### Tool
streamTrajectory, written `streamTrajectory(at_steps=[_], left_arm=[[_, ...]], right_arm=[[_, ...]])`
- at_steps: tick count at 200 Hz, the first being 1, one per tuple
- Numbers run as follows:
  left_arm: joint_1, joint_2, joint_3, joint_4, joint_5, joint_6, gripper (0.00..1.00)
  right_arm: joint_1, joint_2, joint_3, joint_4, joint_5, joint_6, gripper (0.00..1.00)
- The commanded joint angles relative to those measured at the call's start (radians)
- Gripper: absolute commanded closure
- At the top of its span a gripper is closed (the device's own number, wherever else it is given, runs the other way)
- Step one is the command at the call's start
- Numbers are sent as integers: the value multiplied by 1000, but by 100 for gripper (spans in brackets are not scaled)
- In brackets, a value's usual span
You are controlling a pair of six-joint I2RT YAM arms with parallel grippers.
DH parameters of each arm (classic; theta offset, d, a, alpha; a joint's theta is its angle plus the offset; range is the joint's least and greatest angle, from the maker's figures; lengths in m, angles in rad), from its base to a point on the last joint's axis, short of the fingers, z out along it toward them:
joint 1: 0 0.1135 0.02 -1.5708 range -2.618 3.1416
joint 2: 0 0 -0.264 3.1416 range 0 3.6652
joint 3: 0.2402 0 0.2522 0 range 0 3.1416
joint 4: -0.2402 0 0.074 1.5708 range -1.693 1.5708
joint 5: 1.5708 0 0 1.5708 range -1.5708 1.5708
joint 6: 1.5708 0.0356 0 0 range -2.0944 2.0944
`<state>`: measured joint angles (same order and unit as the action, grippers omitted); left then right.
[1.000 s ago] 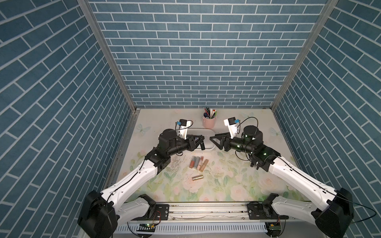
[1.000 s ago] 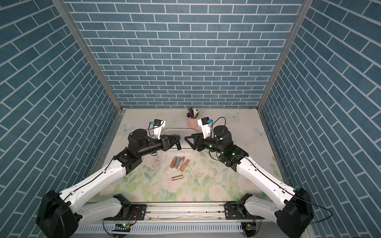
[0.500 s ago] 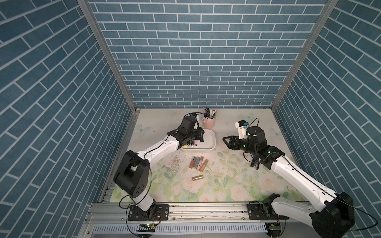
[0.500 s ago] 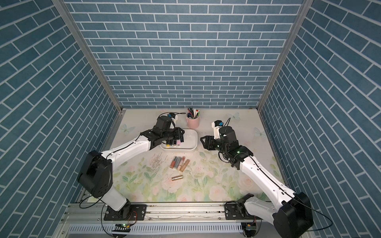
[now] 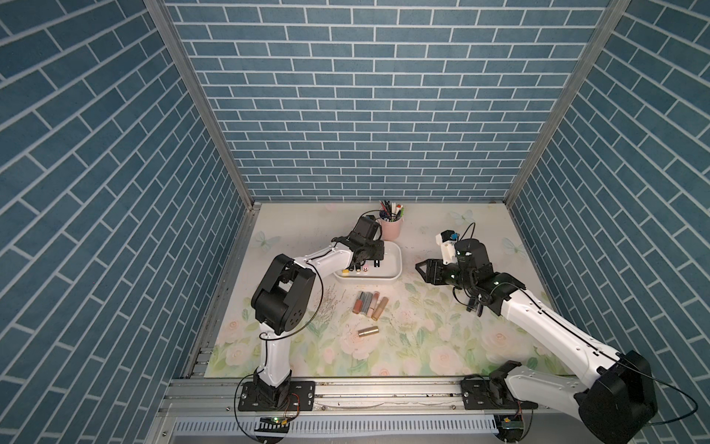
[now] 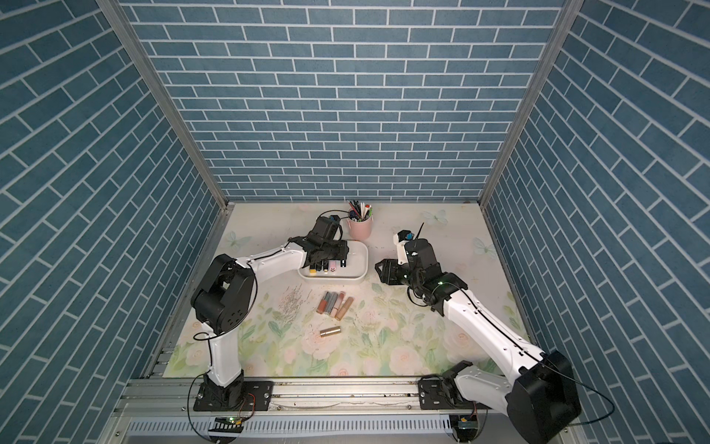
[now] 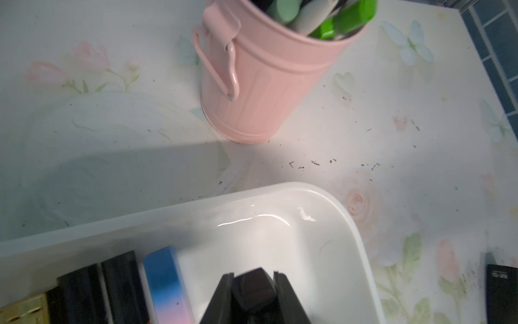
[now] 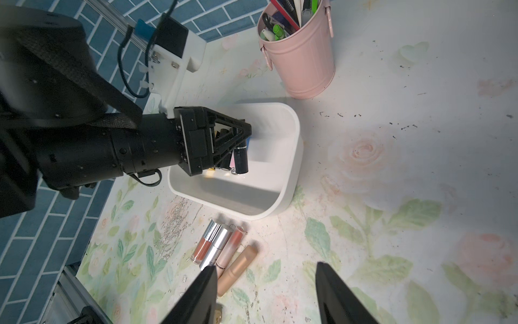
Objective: Put the lipstick into the storage box
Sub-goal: Place the lipstick in the storage box.
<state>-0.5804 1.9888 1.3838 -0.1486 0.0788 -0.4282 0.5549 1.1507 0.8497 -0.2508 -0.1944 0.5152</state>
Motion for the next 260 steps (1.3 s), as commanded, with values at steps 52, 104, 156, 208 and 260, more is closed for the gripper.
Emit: streamTrajectory(at_steps=[52,104,156,208,260], left_arm=[[20,87,56,-9,-66,17,93],[34,117,70,-28,-94,22,93],[45,128,61,-43,-113,25,85],[49,137,54,-43,-111,25,77],[50,141,46,-42,-103,20,72]], right_arm=[[-3,-1,9,-16,-1,-34,40],[-3,1,9,-16,-7,-34,39],[-4,8,13,-7,-16,-29,39],[-3,4,9,-7,-15,-26,39],[-3,0,5,-5,-13,-17,39]])
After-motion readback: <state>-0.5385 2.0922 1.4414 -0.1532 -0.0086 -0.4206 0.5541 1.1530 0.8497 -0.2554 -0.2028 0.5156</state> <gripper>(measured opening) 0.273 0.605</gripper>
